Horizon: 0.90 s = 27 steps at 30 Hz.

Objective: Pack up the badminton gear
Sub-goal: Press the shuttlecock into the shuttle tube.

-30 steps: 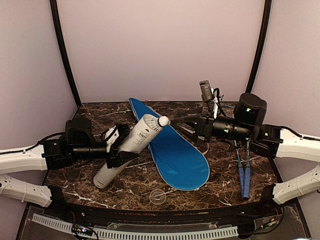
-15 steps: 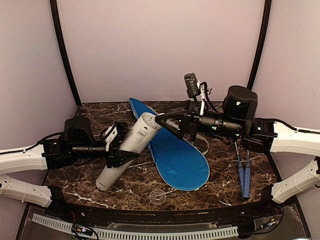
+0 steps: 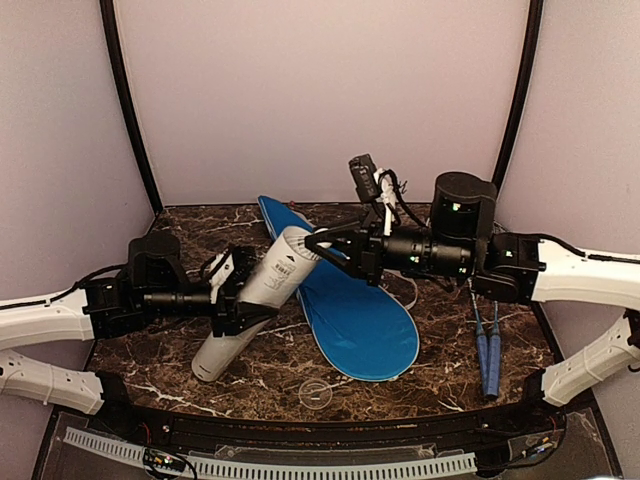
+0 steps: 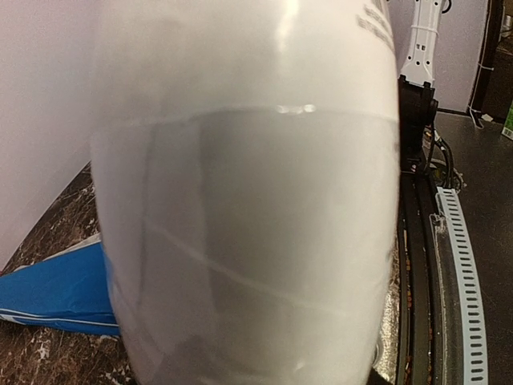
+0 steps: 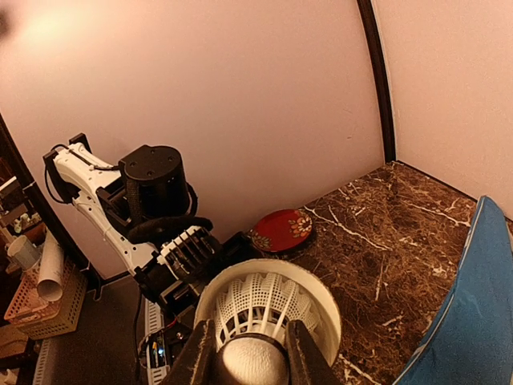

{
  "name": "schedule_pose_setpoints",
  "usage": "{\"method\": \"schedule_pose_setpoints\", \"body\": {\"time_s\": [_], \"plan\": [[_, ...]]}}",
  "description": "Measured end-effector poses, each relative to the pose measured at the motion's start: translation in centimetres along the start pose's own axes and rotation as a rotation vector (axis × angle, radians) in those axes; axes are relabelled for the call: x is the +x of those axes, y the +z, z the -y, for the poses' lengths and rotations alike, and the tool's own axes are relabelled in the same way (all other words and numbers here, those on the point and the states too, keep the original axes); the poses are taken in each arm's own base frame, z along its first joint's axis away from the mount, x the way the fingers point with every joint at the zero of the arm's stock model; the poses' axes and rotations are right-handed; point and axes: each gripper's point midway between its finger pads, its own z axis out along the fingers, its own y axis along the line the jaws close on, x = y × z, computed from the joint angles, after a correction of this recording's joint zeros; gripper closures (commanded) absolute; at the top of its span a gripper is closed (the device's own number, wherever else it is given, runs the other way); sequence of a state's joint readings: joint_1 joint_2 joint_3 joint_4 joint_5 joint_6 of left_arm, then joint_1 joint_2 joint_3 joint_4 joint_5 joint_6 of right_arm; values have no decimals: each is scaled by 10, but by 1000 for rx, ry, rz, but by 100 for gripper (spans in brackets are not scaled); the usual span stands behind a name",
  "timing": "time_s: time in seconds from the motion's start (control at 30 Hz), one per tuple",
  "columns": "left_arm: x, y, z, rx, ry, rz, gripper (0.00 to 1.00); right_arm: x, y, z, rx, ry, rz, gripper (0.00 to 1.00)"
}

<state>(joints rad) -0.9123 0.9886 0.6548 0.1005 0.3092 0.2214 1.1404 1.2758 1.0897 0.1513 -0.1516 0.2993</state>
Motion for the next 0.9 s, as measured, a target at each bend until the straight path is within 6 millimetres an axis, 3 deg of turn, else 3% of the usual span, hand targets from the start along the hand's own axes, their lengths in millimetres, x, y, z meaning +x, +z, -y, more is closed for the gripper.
{"method": "schedule_pose_setpoints", "body": {"time_s": [0.07, 0.33, 0.63, 0.9], "plan": [[0, -1, 0, 0, 17, 0, 48, -1, 0, -1, 3, 7, -11, 91], [2, -7, 1, -10, 81, 7, 46, -15, 5, -8, -54, 104, -117, 93], [6, -7, 2, -9, 108, -4, 46, 1, 2, -9, -89, 203, -250, 93], [8, -7, 2, -10, 113, -14, 46, 20, 12, 5, -25, 203, -305, 89]]}}
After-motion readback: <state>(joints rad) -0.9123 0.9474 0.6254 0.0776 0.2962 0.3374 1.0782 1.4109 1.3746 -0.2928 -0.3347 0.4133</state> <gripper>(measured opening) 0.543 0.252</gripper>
